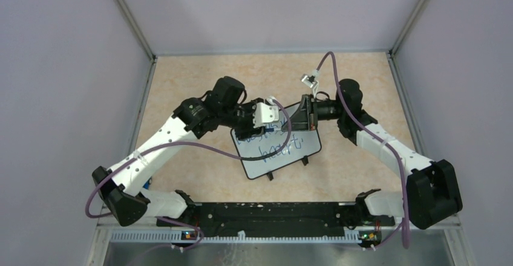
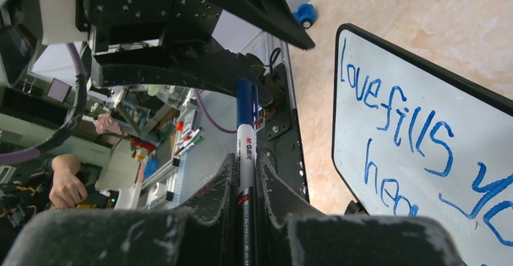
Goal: Write a sentence on the whiteboard
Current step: Pass from the right arm to the left
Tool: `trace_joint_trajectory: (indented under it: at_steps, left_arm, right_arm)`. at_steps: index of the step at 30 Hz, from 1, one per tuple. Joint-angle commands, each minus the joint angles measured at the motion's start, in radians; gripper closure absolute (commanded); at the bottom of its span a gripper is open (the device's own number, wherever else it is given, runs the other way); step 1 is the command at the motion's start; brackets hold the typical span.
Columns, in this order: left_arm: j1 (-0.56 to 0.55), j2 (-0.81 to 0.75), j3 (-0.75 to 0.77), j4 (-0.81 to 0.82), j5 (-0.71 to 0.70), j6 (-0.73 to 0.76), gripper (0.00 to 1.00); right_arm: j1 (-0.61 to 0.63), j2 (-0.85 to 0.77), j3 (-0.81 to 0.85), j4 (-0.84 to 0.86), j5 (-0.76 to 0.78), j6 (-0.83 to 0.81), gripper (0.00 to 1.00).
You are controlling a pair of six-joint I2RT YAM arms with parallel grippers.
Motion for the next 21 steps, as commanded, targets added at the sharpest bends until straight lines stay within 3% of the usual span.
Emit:
trace_joint_trajectory:
  at_steps: [1,7,17,21]
  left_arm:
    - [-0.035,0.020,0.015,0.021,-0.038,0.010,0.43]
    - [-0.050,0.034,0.029,0.024,-0.018,-0.009,0.55]
    - [-0.065,0.057,0.052,0.034,0.031,-0.054,0.86]
    - [-0.066,0.082,0.086,0.044,0.071,-0.085,0.92]
  right_arm:
    - [0.013,-0.019,0.026,0.053,-0.007,0.008,1.00]
    - [0.015,-0.012,0.024,0.062,0.002,0.013,1.00]
    - [0.025,-0.003,0.020,0.071,0.011,0.017,1.00]
    - [0.035,0.004,0.021,0.071,0.016,0.014,1.00]
